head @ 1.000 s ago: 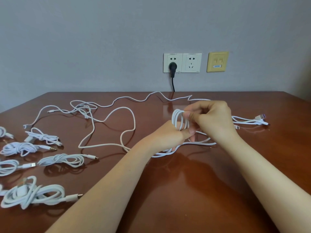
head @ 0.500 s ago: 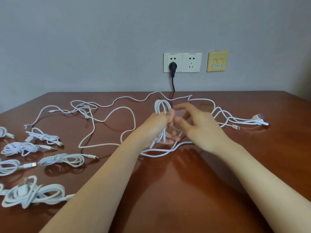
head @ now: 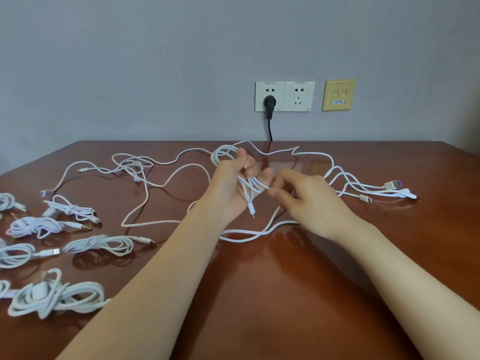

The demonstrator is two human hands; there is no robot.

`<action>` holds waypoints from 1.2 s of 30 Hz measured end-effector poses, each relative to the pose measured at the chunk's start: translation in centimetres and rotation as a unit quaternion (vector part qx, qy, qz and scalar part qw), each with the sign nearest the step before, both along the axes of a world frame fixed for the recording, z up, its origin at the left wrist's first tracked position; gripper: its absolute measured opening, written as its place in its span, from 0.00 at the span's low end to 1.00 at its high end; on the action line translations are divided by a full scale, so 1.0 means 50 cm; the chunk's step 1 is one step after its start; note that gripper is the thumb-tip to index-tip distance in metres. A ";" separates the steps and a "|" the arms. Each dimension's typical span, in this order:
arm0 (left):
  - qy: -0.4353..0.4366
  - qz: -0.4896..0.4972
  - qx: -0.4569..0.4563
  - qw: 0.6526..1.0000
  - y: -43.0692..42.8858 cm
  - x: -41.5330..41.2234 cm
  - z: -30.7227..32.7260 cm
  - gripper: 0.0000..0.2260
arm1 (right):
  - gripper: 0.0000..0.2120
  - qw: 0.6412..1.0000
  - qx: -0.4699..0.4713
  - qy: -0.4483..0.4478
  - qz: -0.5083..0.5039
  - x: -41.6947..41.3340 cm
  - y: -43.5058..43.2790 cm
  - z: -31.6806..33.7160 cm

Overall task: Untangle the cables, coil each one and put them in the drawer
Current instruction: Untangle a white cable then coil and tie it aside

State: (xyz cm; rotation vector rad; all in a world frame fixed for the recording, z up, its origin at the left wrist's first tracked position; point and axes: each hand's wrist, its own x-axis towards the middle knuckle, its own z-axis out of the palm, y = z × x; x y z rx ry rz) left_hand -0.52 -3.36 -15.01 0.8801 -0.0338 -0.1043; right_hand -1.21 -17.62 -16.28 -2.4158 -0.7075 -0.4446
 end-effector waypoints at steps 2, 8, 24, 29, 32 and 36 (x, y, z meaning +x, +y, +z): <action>0.003 0.023 -0.006 1.000 0.003 0.003 0.002 0.20 | 0.11 0.999 -0.032 -0.011 -0.028 0.001 -0.008 0.005; 0.010 0.049 0.012 0.999 0.015 0.011 0.006 0.20 | 0.09 0.999 0.040 0.028 0.001 -0.002 -0.020 0.022; 0.004 0.099 0.334 0.937 -0.011 0.001 -0.009 0.21 | 0.17 0.987 0.117 0.046 0.104 -0.012 0.003 0.024; 0.018 0.031 0.409 0.912 -0.035 -0.017 -0.010 0.29 | 0.10 0.975 0.191 0.057 0.099 -0.007 0.008 0.019; 0.005 -0.037 0.365 0.930 -0.038 -0.023 -0.009 0.28 | 0.16 0.973 0.221 0.058 0.040 -0.004 0.007 0.020; 0.009 -0.112 0.344 0.932 -0.042 -0.027 -0.006 0.33 | 0.22 0.975 0.215 0.064 -0.005 -0.003 -0.001 0.030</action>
